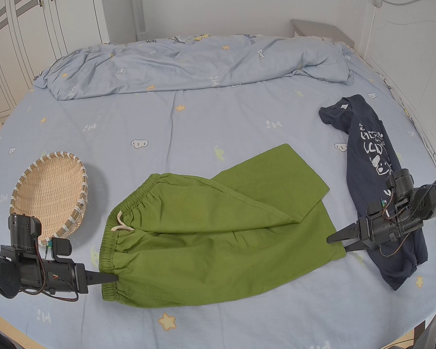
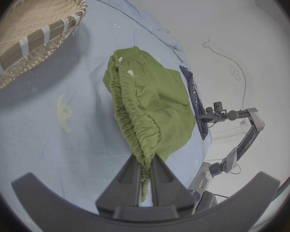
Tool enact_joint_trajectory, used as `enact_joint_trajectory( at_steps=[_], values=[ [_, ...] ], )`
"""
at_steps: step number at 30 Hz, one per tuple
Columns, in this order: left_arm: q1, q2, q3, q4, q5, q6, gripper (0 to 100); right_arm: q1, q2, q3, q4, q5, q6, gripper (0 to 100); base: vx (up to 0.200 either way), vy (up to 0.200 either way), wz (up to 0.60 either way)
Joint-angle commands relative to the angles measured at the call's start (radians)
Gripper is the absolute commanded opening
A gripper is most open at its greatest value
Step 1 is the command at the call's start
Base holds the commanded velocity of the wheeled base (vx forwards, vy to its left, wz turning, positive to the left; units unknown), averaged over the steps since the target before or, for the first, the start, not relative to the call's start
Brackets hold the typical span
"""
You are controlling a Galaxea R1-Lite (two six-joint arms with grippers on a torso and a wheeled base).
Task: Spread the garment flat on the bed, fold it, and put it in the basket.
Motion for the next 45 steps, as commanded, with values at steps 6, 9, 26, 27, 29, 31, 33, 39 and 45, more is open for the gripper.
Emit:
enact_joint_trajectory(
  at_steps=[6, 9, 26, 27, 29, 31, 33, 39, 45],
  values=[
    [0.003, 0.0, 0.0, 0.0, 0.0, 0.0, 0, 0.005, 0.026, 0.002, 0.002, 0.034, 0.001, 100, 0.0, 0.0, 0.0],
    [0.001, -0.001, 0.0, 0.0, 0.0, 0.0, 0, 0.005, 0.023, 0.008, 0.002, 0.05, 0.003, 100, 0.0, 0.0, 0.0],
    [0.009, -0.001, -0.007, 0.0, 0.0, 0.0, 0, -0.008, 0.026, 0.007, -0.009, 0.049, -0.002, 0, 0.0, 0.0, 0.0],
    [0.012, -0.001, -0.008, 0.0, 0.0, 0.0, 0, -0.011, 0.026, 0.008, -0.012, 0.047, -0.002, 0, 0.0, 0.0, 0.0],
    [0.02, -0.001, -0.01, 0.0, 0.0, 0.0, 0, -0.017, 0.026, 0.008, -0.018, 0.043, -0.002, 0, 0.0, 0.0, 0.0],
    [0.024, -0.001, -0.016, 0.001, -0.002, -0.003, 0, -0.031, 0.021, 0.007, -0.019, 0.043, -0.003, 0, 0.0, 0.0, 0.0],
    [0.024, -0.007, -0.019, 0.006, 0.0, -0.014, 0, -0.032, 0.01, 0.007, -0.019, 0.041, -0.006, 0, 0.0, 0.0, 0.0],
    [0.024, -0.087, -0.039, 0.084, 0.001, -0.069, 0, -0.017, -0.195, 0.012, 0.119, 0.029, -0.022, 0, 0.0, 0.0, 0.0],
    [0.024, -0.184, -0.099, 0.319, 0.001, -0.063, 0, 0.063, -0.275, 0.076, 0.217, -0.181, -0.031, 0, 0.0, 0.0, 0.0]
  ],
)
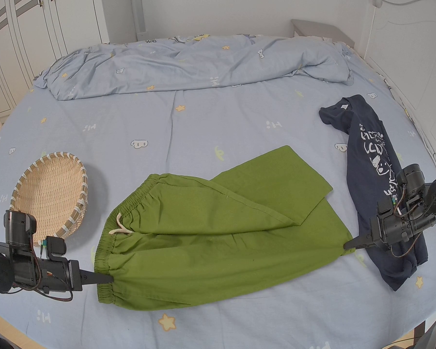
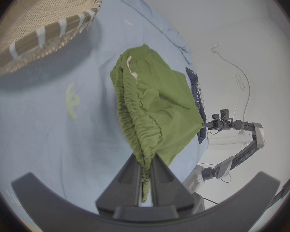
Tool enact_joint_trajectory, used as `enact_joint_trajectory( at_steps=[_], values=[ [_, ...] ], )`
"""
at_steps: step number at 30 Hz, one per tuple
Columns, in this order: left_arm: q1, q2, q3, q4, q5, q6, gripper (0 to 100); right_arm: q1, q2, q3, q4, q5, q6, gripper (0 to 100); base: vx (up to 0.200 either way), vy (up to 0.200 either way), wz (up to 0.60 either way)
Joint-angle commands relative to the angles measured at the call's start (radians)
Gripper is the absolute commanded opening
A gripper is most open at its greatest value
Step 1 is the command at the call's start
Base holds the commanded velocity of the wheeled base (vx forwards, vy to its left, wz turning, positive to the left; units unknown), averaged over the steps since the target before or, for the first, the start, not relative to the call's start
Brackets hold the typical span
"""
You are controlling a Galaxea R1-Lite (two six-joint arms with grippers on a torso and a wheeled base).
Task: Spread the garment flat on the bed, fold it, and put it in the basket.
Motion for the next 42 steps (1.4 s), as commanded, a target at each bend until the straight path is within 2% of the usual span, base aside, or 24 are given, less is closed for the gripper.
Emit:
enact_joint_trajectory(
  at_steps=[1, 3, 4, 9, 11, 20, 25, 32, 39, 40, 42],
  values=[
    [0.004, -0.126, -0.053, 0.177, 0.001, -0.002, 0, 0.078, -0.151, 0.089, 0.079, -0.188, -0.019, 0, 0.0, 0.0, 0.0],
    [0.007, -0.13, -0.053, 0.193, 0.001, 0.002, 0, 0.082, -0.159, 0.118, 0.078, -0.207, -0.031, 0, 0.0, 0.0, 0.0],
    [0.016, -0.133, -0.053, 0.231, 0.003, 0.025, 0, 0.082, -0.187, 0.181, 0.076, -0.218, -0.053, 0, 0.0, 0.0, 0.0],
    [0.054, -0.118, -0.053, 0.351, 0.016, 0.154, 0, 0.088, -0.27, 0.316, 0.073, -0.218, -0.056, 0, 0.0, 0.0, 0.0],
    [0.063, -0.116, -0.052, 0.377, 0.026, 0.174, 0, 0.105, -0.291, 0.356, 0.073, -0.218, -0.053, 0, 0.0, 0.0, 0.0],
    [0.07, -0.107, 0.005, 0.383, 0.032, 0.18, 0, 0.12, -0.331, 0.452, 0.049, -0.217, -0.048, 0, 0.0, 0.0, 0.0],
    [0.068, -0.064, 0.013, 0.377, 0.088, 0.208, 0, 0.12, -0.325, 0.497, 0.001, -0.217, -0.048, 0, 0.0, 0.0, 0.0],
    [0.059, -0.052, 0.028, 0.372, 0.107, 0.22, 0, 0.122, -0.305, 0.512, -0.024, -0.215, -0.048, 0, 0.0, 0.0, 0.0],
    [0.05, -0.046, 0.033, 0.372, 0.107, 0.22, 0, 0.124, -0.299, 0.514, -0.024, -0.172, -0.05, 0, 0.0, 0.0, 0.0],
    [0.05, -0.046, 0.033, 0.372, 0.107, 0.22, 100, 0.124, -0.299, 0.514, -0.024, -0.172, -0.05, 100, 0.0, 0.0, 0.0],
    [0.048, -0.047, 0.033, 0.372, 0.107, 0.22, 100, 0.131, -0.29, 0.514, -0.024, -0.171, -0.05, 100, 0.0, 0.0, 0.0]
  ],
)
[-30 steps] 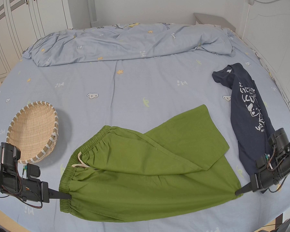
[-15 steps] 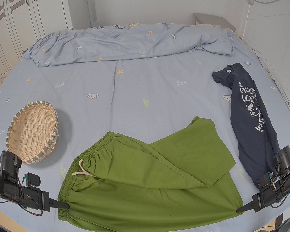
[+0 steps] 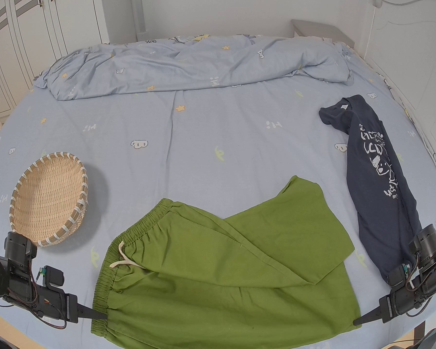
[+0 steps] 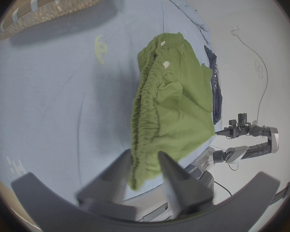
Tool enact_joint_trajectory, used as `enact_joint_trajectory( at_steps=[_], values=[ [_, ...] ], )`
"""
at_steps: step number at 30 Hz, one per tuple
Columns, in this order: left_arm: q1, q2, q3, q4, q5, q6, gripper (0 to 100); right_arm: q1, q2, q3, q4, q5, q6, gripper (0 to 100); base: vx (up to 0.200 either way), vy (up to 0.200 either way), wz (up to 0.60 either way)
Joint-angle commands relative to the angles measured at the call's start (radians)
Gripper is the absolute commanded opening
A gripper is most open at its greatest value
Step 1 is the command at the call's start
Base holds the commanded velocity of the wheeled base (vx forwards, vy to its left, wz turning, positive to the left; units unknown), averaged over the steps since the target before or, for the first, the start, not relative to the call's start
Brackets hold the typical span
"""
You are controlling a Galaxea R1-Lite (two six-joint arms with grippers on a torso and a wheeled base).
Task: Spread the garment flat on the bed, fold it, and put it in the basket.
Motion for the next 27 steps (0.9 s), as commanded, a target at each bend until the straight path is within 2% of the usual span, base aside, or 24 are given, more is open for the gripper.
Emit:
enact_joint_trajectory(
  at_steps=[1, 7, 13, 15, 17, 19, 21, 22, 24, 25, 27],
  values=[
    [-0.003, 0.002, 0.0, 0.001, -0.003, 0.0, 100, 0.018, 0.013, 0.0, -0.002, 0.006, 0.001, 100, 0.0, 0.0, 0.0],
    [0.004, -0.006, -0.001, -0.001, -0.002, 0.0, 100, 0.022, 0.005, 0.0, 0.0, 0.004, 0.003, 100, 0.0, 0.0, 0.0],
    [0.069, -0.052, -0.053, -0.013, -0.002, -0.002, 100, -0.002, -0.081, -0.058, 0.0, -0.002, 0.023, 100, 0.0, 0.0, 0.0],
    [0.078, -0.07, -0.181, 0.004, 0.001, -0.008, 100, -0.005, -0.098, -0.185, 0.001, -0.006, 0.058, 100, 0.0, 0.0, 0.0],
    [0.074, -0.069, -0.216, 0.007, 0.003, -0.014, 100, -0.005, -0.096, -0.221, 0.001, -0.011, 0.06, 100, 0.0, 0.0, 0.0],
    [0.047, -0.049, -0.333, 0.024, 0.018, -0.052, 100, 0.001, -0.084, -0.33, 0.001, -0.034, 0.058, 100, 0.0, 0.0, 0.0],
    [0.047, -0.049, -0.333, 0.024, 0.018, -0.052, 100, 0.001, -0.084, -0.33, 0.001, -0.034, 0.058, 100, 0.0, 0.0, 0.0],
    [0.009, 0.0, -0.448, 0.026, 0.034, -0.106, 100, 0.009, -0.029, -0.437, -0.002, -0.038, 0.054, 100, 0.0, 0.0, 0.0],
    [0.003, 0.01, -0.465, 0.026, 0.037, -0.111, 100, 0.012, -0.018, -0.454, -0.002, -0.038, 0.054, 100, 0.0, 0.0, 0.0],
    [-0.028, 0.062, -0.555, 0.026, 0.037, -0.112, 100, 0.032, 0.048, -0.546, -0.003, -0.04, 0.052, 100, 0.0, 0.0, 0.0],
    [-0.055, 0.111, -0.627, 0.024, 0.038, -0.109, 100, 0.032, 0.102, -0.61, -0.006, -0.038, 0.043, 100, 0.0, 0.0, 0.0]
  ],
)
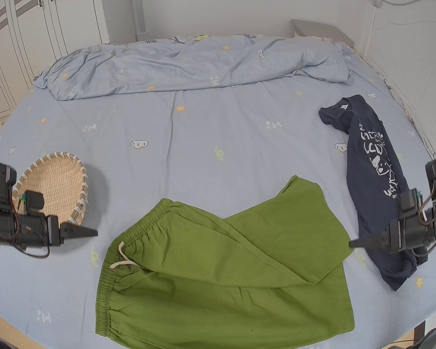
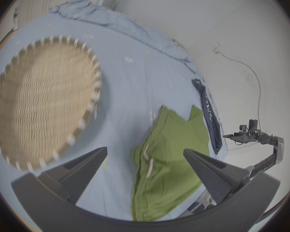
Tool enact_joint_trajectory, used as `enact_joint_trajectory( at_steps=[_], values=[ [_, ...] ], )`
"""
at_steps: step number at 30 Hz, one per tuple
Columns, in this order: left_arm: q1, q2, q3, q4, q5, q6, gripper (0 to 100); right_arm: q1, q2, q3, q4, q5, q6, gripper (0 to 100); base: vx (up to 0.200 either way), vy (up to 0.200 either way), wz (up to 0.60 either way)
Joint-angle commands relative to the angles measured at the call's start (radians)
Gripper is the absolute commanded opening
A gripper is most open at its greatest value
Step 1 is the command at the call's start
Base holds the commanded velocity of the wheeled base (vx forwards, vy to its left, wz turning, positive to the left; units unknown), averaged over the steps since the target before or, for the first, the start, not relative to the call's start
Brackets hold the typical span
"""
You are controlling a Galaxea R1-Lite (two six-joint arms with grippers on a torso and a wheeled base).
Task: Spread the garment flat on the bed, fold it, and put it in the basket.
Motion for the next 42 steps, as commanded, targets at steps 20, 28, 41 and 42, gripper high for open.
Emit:
enact_joint_trajectory(
  at_steps=[20, 28, 41, 42],
  values=[
    [-0.32, 0.44, -0.488, -0.058, 0.039, 0.03, 100, 0.034, 0.208, -0.268, -0.019, -0.008, -0.024, 100, 0.0, 0.0, 0.0],
    [-0.344, 0.496, -0.518, -0.06, 0.043, 0.024, 100, 0.065, 0.217, -0.26, -0.061, -0.008, -0.022, 100, 0.0, 0.0, 0.0],
    [-0.377, 0.547, -0.512, -0.058, 0.044, 0.024, 100, 0.066, 0.217, -0.257, -0.061, -0.008, -0.02, 100, 0.0, 0.0, 0.0],
    [-0.378, 0.549, -0.512, -0.057, 0.044, 0.024, 100, 0.065, 0.217, -0.255, -0.061, -0.008, -0.02, 100, 0.0, 0.0, 0.0]
  ],
)
